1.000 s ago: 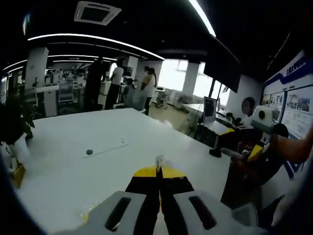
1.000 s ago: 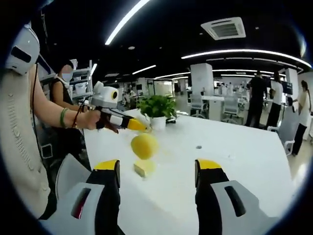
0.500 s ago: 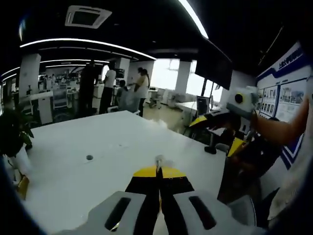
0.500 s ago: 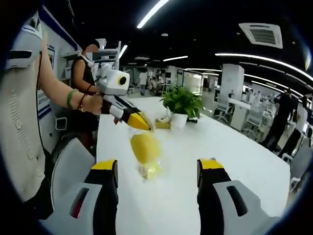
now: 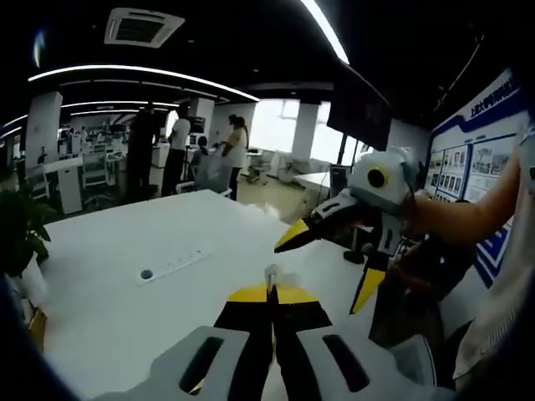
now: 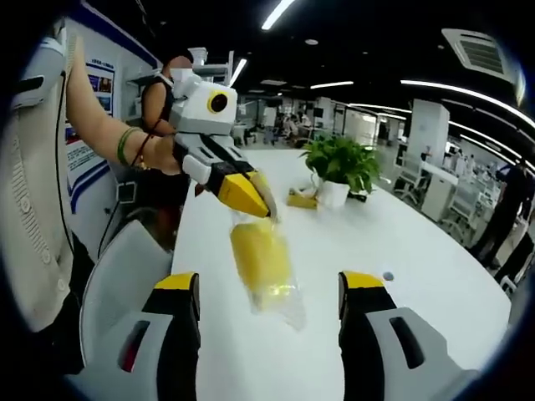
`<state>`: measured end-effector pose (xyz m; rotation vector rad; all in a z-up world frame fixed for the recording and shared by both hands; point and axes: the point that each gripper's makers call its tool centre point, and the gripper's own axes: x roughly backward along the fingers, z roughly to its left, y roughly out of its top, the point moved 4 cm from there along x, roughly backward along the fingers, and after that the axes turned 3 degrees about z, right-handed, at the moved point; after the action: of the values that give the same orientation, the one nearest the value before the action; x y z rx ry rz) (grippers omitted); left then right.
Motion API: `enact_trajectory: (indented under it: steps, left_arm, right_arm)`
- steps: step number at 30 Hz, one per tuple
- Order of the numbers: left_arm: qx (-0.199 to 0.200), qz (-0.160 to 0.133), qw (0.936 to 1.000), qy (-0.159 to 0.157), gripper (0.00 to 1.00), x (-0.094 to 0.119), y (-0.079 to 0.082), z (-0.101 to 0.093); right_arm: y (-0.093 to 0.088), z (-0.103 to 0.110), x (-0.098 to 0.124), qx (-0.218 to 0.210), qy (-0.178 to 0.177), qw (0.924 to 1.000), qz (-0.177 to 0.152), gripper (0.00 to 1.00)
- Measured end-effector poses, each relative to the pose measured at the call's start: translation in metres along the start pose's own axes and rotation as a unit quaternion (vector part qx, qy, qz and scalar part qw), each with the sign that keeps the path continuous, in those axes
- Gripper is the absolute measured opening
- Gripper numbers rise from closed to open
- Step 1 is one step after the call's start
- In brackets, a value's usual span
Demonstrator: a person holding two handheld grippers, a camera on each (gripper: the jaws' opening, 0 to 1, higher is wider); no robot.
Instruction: Compare the silicone blocks by pressing each to a similar depth, holding the contact briefly, and releasing to observe deformation and rebound differences across the visible hardness samples.
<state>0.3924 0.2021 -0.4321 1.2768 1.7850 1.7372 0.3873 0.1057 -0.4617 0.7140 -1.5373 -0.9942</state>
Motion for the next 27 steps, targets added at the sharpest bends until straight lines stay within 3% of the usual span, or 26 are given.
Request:
enact_trajectory:
  steps: [19, 21, 27]
  left_arm:
    - [-0.009, -0.004, 0.9991, -0.041, 0.00, -0.007, 0.011, -0.015]
    - [-0.006, -0.004, 0.9989, -0.047, 0.00, -0.003, 0.013, -0.008]
    - [0.005, -0.014, 0.9982, -0.058, 0.00, 0.001, 0.017, -0.016]
  right_arm:
    - [-0.006, 0.003, -0.047, 0.011, 0.074, 0.9963, 0.042, 0.60]
    - [-0.006, 0.006, -0.047, 0.009, 0.084, 0.9956, 0.041, 0.54]
    - [-0.004, 0.014, -0.049, 0.002, 0.105, 0.9943, 0.022, 0.35]
